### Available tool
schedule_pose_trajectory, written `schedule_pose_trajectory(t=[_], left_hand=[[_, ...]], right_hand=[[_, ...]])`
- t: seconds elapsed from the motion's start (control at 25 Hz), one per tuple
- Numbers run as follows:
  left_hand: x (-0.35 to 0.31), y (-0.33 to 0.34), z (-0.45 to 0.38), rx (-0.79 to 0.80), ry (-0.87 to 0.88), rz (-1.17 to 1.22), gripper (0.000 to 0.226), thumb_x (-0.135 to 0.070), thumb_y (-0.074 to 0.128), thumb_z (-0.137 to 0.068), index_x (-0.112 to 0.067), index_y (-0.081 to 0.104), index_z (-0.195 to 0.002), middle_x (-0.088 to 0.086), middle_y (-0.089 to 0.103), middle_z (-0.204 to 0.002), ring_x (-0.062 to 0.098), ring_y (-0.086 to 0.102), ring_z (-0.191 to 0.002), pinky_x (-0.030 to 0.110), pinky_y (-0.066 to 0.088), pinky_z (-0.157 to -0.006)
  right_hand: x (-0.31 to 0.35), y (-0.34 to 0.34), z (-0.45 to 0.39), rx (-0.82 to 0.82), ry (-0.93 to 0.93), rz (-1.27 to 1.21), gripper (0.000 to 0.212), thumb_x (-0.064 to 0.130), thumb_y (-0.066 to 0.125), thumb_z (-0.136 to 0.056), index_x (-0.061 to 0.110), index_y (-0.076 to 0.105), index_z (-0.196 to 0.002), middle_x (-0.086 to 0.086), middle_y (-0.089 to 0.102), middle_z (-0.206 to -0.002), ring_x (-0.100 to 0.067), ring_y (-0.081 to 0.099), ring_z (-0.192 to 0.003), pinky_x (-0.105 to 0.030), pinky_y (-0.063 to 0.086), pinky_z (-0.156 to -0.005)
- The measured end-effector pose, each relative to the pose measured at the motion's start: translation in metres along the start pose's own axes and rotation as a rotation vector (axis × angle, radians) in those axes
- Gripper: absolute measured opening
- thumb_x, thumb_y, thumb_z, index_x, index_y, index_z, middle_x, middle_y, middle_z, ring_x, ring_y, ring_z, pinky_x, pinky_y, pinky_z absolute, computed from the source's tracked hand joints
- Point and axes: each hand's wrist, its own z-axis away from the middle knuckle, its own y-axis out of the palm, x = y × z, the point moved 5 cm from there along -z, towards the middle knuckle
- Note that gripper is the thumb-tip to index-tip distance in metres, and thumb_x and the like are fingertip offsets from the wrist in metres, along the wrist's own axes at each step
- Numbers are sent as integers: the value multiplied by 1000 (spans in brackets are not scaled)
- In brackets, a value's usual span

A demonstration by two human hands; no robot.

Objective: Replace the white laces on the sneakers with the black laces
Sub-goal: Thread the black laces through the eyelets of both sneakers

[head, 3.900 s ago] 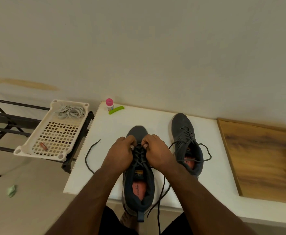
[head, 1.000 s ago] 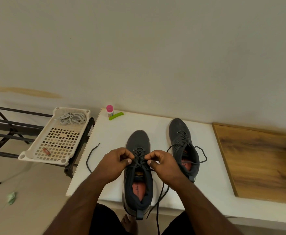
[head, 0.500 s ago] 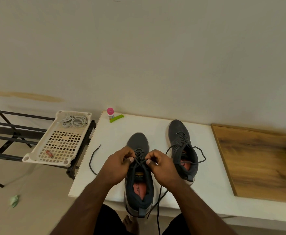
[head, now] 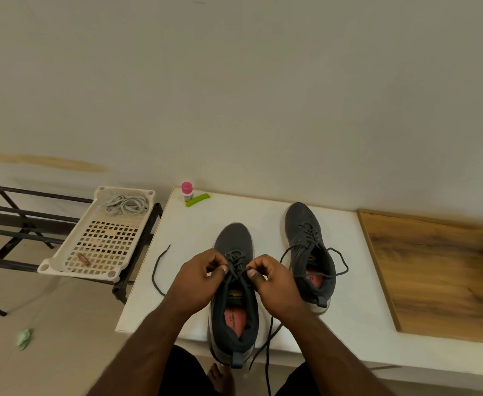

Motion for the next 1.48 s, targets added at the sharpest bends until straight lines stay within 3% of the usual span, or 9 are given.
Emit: schedule_pose_trajectory(t=[0.16, 0.4, 0.6, 0.92, 1.08, 1.16, 1.32, 1.48], left_hand=[[10, 1, -3, 41, -42, 10, 9, -22, 64, -93, -30, 67, -95, -14, 69, -93, -3, 63, -94, 12, 45, -80], [4, -1, -3, -48, -26, 21, 11, -23, 59, -95, -29, 63, -87, -12, 68, -87, 2, 63, -86, 15, 46, -72], [11, -1, -4, -14, -62, 17, 9, -23, 61, -95, -31, 66, -95, -14, 69, -93, -2, 63, -91, 7, 43, -73], [7, -1, -3, -77, -54, 18, 10, -24, 59, -96, -26, 63, -86, -11, 67, -84, 5, 64, -84, 15, 46, -69], [13, -8, -3, 28, -83, -44, 9, -30, 57, -97, -32, 66, -99, -14, 68, -93, 3, 63, -90, 14, 44, -73], [15, -12, 1, 129, -99, -116, 13, -31, 56, -99, -32, 66, -107, -15, 67, -100, 3, 61, -96, 16, 44, -76], [13, -14, 12, 168, -143, -196, 8, -26, 59, -97, -27, 65, -102, -11, 66, -97, 5, 60, -93, 16, 42, -71], [18, -23, 17, 121, -170, -306, 7, -22, 57, -97, -22, 63, -93, -7, 64, -86, 7, 57, -80, 19, 37, -62]], right_hand=[[2, -1, 1, 15, -18, 38, 10, 19, 70, -91, 29, 70, -90, 12, 67, -100, -1, 61, -100, -20, 49, -87], [6, 3, -2, -37, -23, 62, 12, 16, 63, -95, 25, 63, -86, 10, 64, -94, -4, 59, -96, -28, 51, -87], [8, 3, -5, 12, -24, 59, 13, 17, 65, -94, 29, 68, -93, 13, 66, -101, -1, 60, -101, -19, 48, -89], [7, 10, -4, -47, 10, 6, 10, 15, 61, -95, 22, 65, -89, 5, 66, -90, -10, 62, -88, -33, 55, -83], [3, 3, -4, 12, 27, -79, 17, 17, 63, -95, 33, 66, -96, 7, 70, -94, -9, 67, -93, -36, 58, -88], [2, -4, 0, 80, 30, -5, 17, 20, 62, -96, 36, 63, -101, 9, 68, -96, -8, 65, -95, -34, 57, -89], [5, -3, 10, 194, 66, 83, 14, 20, 66, -94, 24, 65, -108, 7, 67, -101, -10, 65, -94, -30, 57, -87], [1, -13, 10, 184, 75, 266, 8, 14, 68, -92, 15, 72, -99, 10, 66, -84, -3, 62, -78, -21, 53, -80]])
